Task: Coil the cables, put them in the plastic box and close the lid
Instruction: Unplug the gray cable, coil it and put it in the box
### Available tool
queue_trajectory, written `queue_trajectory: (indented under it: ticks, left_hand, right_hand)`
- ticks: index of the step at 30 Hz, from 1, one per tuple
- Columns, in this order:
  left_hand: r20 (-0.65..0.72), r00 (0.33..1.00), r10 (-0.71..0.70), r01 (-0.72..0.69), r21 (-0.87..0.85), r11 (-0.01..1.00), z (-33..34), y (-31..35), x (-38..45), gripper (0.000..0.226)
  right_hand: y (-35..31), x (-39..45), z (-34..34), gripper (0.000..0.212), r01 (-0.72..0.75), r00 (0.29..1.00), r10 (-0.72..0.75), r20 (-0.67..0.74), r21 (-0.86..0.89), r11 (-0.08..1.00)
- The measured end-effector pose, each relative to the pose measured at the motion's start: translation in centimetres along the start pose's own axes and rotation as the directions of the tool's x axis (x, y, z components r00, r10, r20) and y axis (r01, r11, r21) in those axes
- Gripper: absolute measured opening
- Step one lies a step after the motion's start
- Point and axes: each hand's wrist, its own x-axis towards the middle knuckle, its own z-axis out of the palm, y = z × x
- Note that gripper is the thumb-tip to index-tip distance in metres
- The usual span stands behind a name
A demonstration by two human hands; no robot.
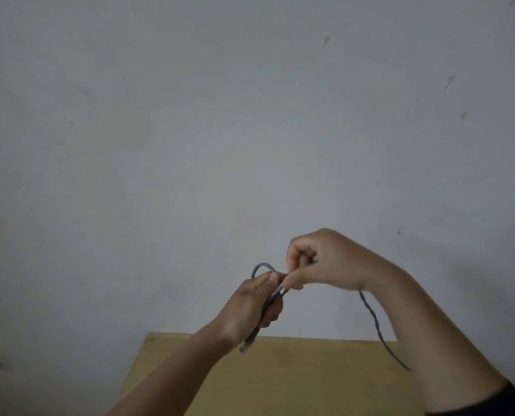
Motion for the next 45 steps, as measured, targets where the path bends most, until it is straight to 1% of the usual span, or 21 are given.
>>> queue_trajectory:
  ticks: [2,4,6,8,11,12,14,17,19,20,22,25,27,29,32,34,36,38,40,42,45]
  left_hand:
    - [0.038,0.999,0.004,-0.002,-0.046,0.999,0.0,0.1,-0.4,0.043]
    - [0.092,0.996,0.020,-0.009,-0.119,0.993,0.1,0.5,-0.6,0.039]
    - [0.150,0.987,0.059,-0.030,-0.190,0.981,0.3,1.2,-0.6,0.035]
    - [0.180,0.978,0.105,-0.058,-0.249,0.967,0.2,1.6,-0.4,0.035]
    - [0.106,0.989,0.107,-0.079,-0.239,0.968,-0.6,2.1,0.0,0.039]
    - [0.039,0.995,0.096,-0.086,-0.204,0.975,-0.8,2.2,0.0,0.040]
    - [-0.174,0.979,0.105,-0.121,-0.083,0.989,-1.0,2.0,0.3,0.044]
    - [-0.466,0.868,0.175,-0.131,0.124,0.984,-0.9,1.4,0.9,0.046]
    - [-0.588,0.791,0.167,-0.090,0.158,0.983,-0.8,0.8,1.4,0.046]
    - [-0.624,0.766,0.153,-0.078,0.146,0.986,-0.8,0.6,1.6,0.046]
    - [-0.623,0.771,0.134,-0.081,0.112,0.990,-0.9,0.4,1.6,0.044]
    - [-0.496,0.849,0.179,-0.140,0.115,0.983,-0.2,0.6,1.2,0.036]
    - [-0.451,0.865,0.220,-0.159,0.170,0.973,0.0,0.7,1.1,0.032]
    - [-0.468,0.846,0.254,-0.154,0.241,0.958,-0.2,0.7,1.4,0.031]
    - [-0.544,0.788,0.289,-0.111,0.336,0.935,-0.7,0.5,1.9,0.031]
    - [-0.590,0.765,0.260,-0.106,0.282,0.953,-1.0,0.6,2.1,0.032]
    - [-0.630,0.759,0.162,-0.137,0.088,0.987,-1.5,1.2,2.3,0.033]
    - [-0.619,0.783,0.055,-0.167,-0.124,0.978,-2.4,1.8,2.4,0.034]
    - [-0.563,0.826,0.020,-0.157,-0.196,0.968,-2.9,2.2,2.4,0.033]
    - [-0.510,0.860,0.004,-0.132,-0.215,0.968,-2.6,2.2,2.2,0.033]
    - [-0.447,0.893,-0.050,-0.138,-0.379,0.915,-1.9,2.5,2.2,0.033]
  right_hand:
    - [0.8,0.0,-1.4,0.022,0.053,0.998,-0.046,-0.046,0.173,0.983]
    - [1.3,0.3,-1.7,0.026,0.094,0.995,-0.079,-0.067,0.276,0.956]
    - [1.8,0.7,-1.2,0.034,0.123,0.992,-0.119,-0.031,0.354,0.927]
    - [2.3,0.9,-0.6,0.036,0.122,0.989,-0.148,0.029,0.425,0.897]
    - [2.8,1.1,0.1,0.035,0.083,0.989,-0.132,0.071,0.470,0.878]
    - [3.0,1.2,0.3,0.034,0.080,0.991,-0.123,0.061,0.468,0.880]
    - [3.2,1.4,0.7,0.034,0.073,0.996,-0.091,0.021,0.430,0.900]
    - [3.2,1.5,2.1,0.038,0.056,0.998,-0.034,-0.061,0.397,0.916]
    - [3.2,1.3,3.5,0.032,0.079,0.992,-0.039,-0.120,0.344,0.936]
    - [3.1,1.2,4.0,0.024,0.091,0.987,-0.046,-0.151,0.301,0.949]
    - [3.2,1.4,4.6,0.009,0.075,0.970,-0.018,-0.241,0.226,0.971]
    - [3.6,1.9,4.2,0.014,0.007,0.925,0.059,-0.375,0.174,0.985]
    - [3.7,2.3,4.0,0.014,-0.012,0.911,0.079,-0.404,0.167,0.986]
    - [3.7,2.4,4.1,0.015,-0.014,0.905,0.083,-0.418,0.164,0.986]
    - [3.4,2.4,4.3,0.017,-0.022,0.907,0.079,-0.414,0.140,0.990]
    - [3.3,2.2,4.4,0.021,-0.012,0.922,0.081,-0.379,0.182,0.983]
    - [3.4,1.8,4.3,0.023,0.029,0.937,0.093,-0.335,0.343,0.939]
    - [3.7,1.4,4.1,0.020,0.081,0.936,0.107,-0.335,0.501,0.862]
    - [4.0,1.2,3.6,0.021,0.130,0.908,0.131,-0.398,0.565,0.815]
    - [4.2,1.5,3.0,0.022,0.152,0.855,0.168,-0.491,0.546,0.824]
    - [4.2,2.4,3.0,0.022,0.069,0.754,0.180,-0.632,0.348,0.935]
